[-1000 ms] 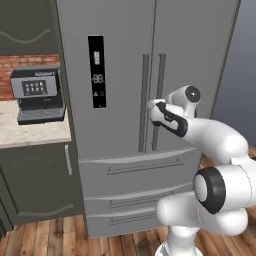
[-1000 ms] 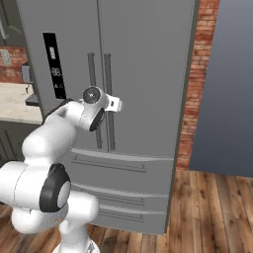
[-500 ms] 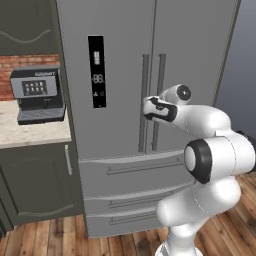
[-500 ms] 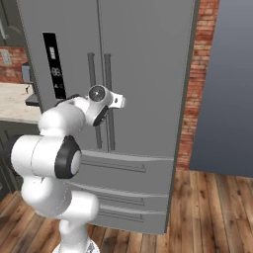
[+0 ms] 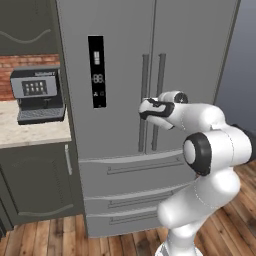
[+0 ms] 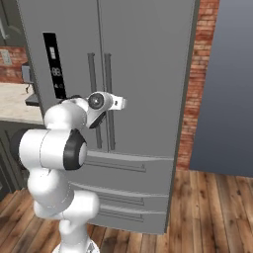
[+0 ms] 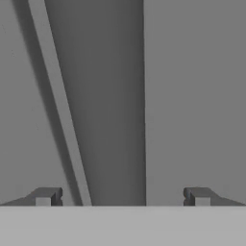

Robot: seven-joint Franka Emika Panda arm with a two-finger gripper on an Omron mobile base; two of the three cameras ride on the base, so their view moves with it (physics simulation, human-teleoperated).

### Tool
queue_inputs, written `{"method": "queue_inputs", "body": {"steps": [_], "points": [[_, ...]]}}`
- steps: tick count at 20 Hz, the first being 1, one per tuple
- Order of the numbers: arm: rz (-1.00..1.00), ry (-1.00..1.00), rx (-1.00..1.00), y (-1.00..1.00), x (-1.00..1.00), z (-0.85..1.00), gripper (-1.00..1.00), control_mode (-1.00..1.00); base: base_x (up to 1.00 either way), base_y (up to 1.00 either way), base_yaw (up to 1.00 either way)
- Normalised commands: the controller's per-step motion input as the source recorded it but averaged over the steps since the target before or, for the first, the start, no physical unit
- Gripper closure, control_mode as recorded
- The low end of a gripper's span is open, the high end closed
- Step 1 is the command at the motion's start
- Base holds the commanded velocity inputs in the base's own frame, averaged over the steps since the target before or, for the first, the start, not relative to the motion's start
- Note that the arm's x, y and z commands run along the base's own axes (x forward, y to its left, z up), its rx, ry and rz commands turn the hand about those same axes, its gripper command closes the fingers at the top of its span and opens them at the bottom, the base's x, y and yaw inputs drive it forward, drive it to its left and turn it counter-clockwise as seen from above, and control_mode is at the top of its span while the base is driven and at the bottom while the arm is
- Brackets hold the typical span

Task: Gather the cucumber and sweet potato from the fridge and place them on a tray on the dining counter. Then gather the steak and chicken drumstick from the fridge and place them on the other tray.

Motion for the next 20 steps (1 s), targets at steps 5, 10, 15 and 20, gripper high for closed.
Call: {"method": "queue_inputs", "body": {"steps": [5,10,15,20], "points": [[0.00,-0.01,0.00,-0.05,0.68,-0.11,1.00,-1.00,0.00,0.00,0.00],[0.00,0.01,0.00,-0.26,0.62,0.00,1.00,-1.00,0.00,0.00,0.00],[0.00,0.16,0.03,-0.27,0.21,0.14,1.00,-1.00,0.00,0.00,0.00],[0.00,0.34,0.14,-0.25,-0.02,0.43,1.00,-1.00,0.00,0.00,0.00]]}}
